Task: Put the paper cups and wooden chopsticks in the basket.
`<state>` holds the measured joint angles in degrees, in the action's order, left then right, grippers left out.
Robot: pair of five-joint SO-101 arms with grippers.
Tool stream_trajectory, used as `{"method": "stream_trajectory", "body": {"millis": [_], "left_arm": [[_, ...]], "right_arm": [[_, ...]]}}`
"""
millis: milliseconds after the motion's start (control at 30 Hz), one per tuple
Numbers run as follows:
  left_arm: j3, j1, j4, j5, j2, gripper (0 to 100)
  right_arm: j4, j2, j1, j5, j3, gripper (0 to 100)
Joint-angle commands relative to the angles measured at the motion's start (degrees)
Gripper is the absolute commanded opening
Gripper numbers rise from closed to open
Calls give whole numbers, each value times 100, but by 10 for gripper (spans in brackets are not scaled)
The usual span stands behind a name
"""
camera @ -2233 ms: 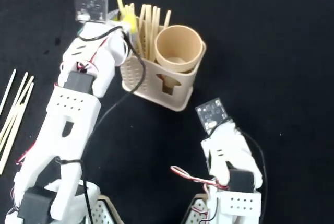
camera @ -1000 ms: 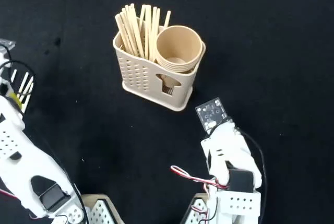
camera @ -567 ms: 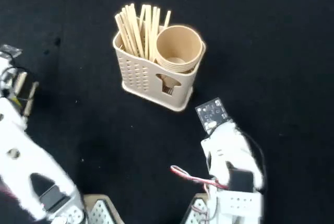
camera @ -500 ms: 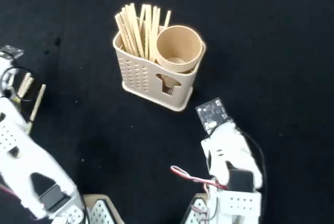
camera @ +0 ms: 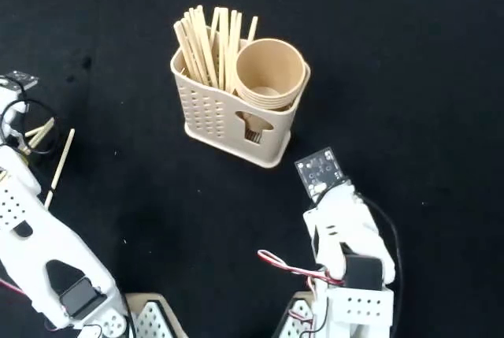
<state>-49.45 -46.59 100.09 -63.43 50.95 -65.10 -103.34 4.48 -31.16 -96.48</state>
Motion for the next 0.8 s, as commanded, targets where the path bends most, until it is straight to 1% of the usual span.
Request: {"method": "stream_trajectory", "body": {"millis": [0,167,233,333,533,667,767], "left_arm": [[620,286,79,246,-1284,30],[2132,866,62,475,-3288,30],[2633,1147,-105,527,-4026,30],[3477,1534,-976,985,-5002,30],[4901,2211,-2778,2338,-6664,30],[5569,2554,-3631,3279,-7552,30],[5807,2774,-4000,3833,-8026,30]], "right_arm": [[79,-409,-44,-18,31,53],[79,-409,-44,-18,31,53],[79,-409,-44,-18,40,53],[70,-409,-44,-18,40,53],[70,-409,-44,-18,40,53],[62,-409,-44,-18,48,53],[62,-409,-44,-18,48,53]]}}
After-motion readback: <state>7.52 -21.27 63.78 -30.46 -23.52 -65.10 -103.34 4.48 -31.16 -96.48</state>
